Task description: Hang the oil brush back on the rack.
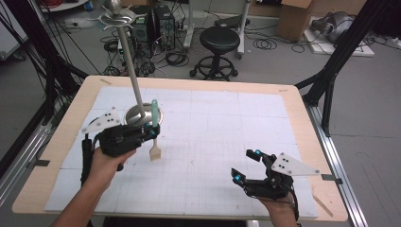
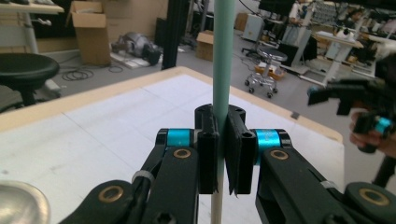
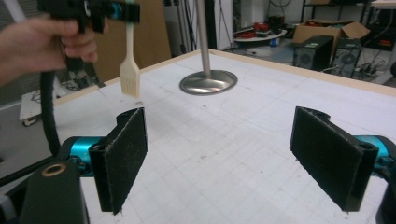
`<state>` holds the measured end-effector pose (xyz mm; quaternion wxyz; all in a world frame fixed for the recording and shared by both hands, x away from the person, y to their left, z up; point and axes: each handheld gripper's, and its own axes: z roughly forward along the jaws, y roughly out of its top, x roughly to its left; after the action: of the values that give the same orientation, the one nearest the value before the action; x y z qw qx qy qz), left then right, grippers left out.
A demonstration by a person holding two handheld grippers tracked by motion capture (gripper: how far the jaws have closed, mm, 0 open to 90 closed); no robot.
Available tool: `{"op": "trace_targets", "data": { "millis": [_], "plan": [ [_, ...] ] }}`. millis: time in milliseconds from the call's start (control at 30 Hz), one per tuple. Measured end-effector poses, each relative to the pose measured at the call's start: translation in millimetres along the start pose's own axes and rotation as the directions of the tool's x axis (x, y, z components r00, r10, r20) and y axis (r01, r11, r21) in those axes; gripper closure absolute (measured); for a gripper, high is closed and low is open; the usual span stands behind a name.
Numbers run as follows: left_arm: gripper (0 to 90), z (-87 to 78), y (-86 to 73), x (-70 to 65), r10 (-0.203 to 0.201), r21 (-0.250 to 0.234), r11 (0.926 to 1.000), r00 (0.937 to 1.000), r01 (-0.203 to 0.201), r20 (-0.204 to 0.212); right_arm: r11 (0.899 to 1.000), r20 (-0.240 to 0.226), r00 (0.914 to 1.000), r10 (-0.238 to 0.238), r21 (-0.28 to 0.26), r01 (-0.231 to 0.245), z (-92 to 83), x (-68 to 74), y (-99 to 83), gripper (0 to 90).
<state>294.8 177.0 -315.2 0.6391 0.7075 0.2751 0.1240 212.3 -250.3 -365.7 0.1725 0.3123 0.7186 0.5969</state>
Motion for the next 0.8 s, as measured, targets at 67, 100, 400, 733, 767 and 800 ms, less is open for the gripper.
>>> {"op": "trace_targets", "data": {
  "millis": [67,100,400,733,767,800],
  "plan": [
    [83.8,0.2,9.6,4.9,0.005,-0.006,1.0000,0.9998,-0.005,-0.021,1.000,0.007,1.0000,-0.001,0.003,0.001,-0.4,-0.9,-0.6,18.2],
    [83.8,0.8,14.5,7.5,0.013,-0.008,0.9999,0.9994,-0.013,-0.032,1.000,0.010,0.9999,-0.004,0.004,0.004,-0.3,-1.3,-0.8,18.2],
    [83.8,3.8,54.4,28.2,0.005,-0.044,0.9990,0.9943,-0.010,-0.106,1.000,0.015,0.9998,-0.010,0.017,0.010,0.6,0.0,-1.8,18.2],
    [83.8,12.0,90.4,39.8,0.036,-0.060,0.9972,0.9854,-0.046,-0.167,1.000,0.016,0.9999,-0.003,0.013,0.003,-0.6,-1.2,-1.6,18.2],
    [83.8,13.8,96.0,41.5,0.040,-0.065,0.9965,0.9824,-0.053,-0.182,1.000,0.016,0.9999,-0.001,0.012,0.001,-0.7,-1.1,-1.7,18.2],
    [83.8,13.8,96.0,41.5,0.040,-0.065,0.9965,0.9824,-0.053,-0.182,1.000,0.016,0.9999,-0.001,0.013,0.001,-0.8,-1.2,-1.8,18.2]
  ]
}}
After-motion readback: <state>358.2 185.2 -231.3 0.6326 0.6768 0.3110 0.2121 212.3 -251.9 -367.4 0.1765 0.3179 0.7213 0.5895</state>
